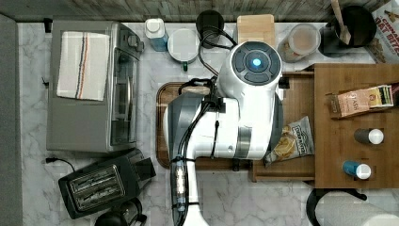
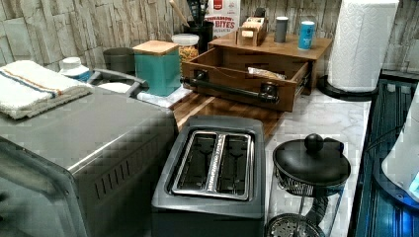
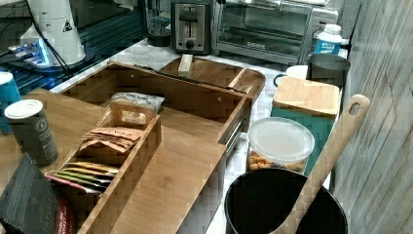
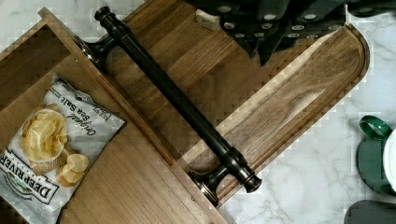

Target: Close the drawer.

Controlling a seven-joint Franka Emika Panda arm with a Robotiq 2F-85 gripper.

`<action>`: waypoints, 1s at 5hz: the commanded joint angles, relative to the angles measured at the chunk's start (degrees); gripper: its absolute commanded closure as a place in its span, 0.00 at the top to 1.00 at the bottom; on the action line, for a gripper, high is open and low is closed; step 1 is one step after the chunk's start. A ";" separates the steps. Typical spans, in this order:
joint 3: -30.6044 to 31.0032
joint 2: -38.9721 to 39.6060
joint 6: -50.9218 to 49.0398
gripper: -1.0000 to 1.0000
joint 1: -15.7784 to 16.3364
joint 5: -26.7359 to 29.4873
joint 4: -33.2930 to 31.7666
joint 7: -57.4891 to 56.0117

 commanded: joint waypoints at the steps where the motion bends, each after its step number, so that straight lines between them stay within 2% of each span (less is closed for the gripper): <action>1: -0.07 0.00 0.01 0.00 -0.09 0.30 -0.09 0.00; 2: 0.43 -1.90 4.55 0.00 -0.14 0.43 -4.70 -9.15; 3: 1.99 -3.78 12.03 0.00 1.13 -2.47 -10.89 -17.03; 5: 4.30 -3.44 19.06 0.00 4.46 -5.95 -17.43 -22.88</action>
